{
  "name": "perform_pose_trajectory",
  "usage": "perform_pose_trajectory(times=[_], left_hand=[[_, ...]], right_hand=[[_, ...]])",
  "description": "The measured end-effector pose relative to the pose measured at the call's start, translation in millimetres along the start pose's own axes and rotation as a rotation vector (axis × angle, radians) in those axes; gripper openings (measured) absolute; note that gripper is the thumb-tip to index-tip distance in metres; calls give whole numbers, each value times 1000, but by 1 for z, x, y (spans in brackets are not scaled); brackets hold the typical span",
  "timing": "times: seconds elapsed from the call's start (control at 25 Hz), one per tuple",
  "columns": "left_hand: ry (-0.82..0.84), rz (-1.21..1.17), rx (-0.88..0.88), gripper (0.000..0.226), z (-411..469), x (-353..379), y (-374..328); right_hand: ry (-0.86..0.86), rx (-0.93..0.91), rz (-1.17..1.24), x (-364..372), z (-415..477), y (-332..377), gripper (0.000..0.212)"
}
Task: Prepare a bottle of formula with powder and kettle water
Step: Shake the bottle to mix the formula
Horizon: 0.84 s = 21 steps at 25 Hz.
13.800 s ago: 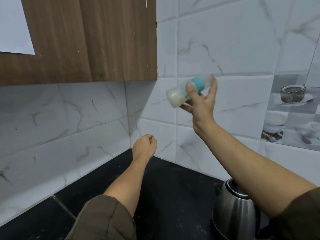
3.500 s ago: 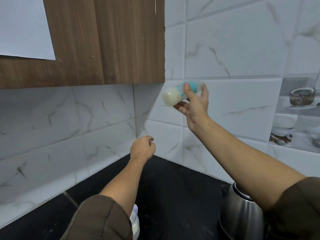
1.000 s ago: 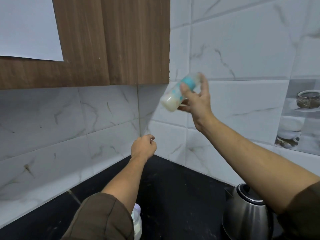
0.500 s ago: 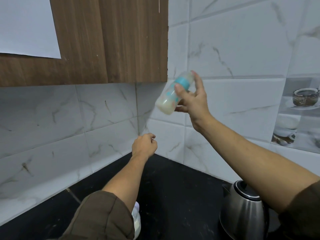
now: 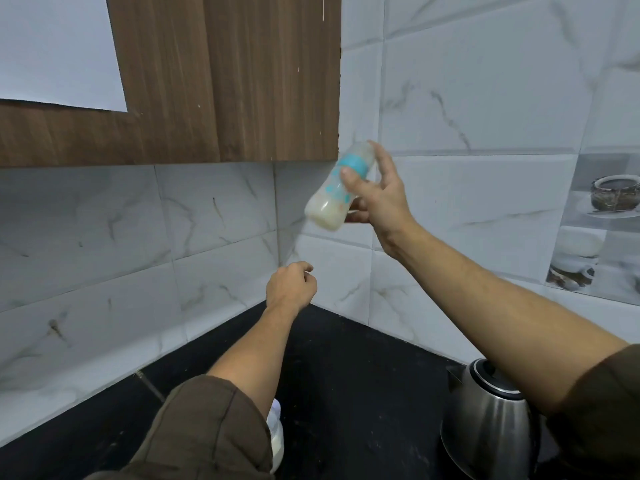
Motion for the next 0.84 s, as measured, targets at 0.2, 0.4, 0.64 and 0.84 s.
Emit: perform_pose_trajectory(times=[0.2, 0.4, 0.64, 0.84], left_hand=[[-16, 2, 7, 43, 0, -2, 2], [-10, 10, -2, 42, 1, -3, 4], [-4, -5, 3, 42, 1, -2, 2], [-13, 9, -12, 42, 1, -5, 9]], right_hand=[[-143, -121, 104, -11, 2, 4, 80], [-324, -57, 244, -25, 17, 3, 79], [-118, -61, 63, -18, 10, -7, 78], [-325, -50, 319, -29, 23, 3, 81]])
Point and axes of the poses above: each hand's wrist, its own z-axis towards the middle knuckle, its own x-axis out of the palm, y = z × x, the point moved 5 cm from there along z, towards the middle knuckle, and after that the axes turned 2 degrees about z, right-handed, at the moved point
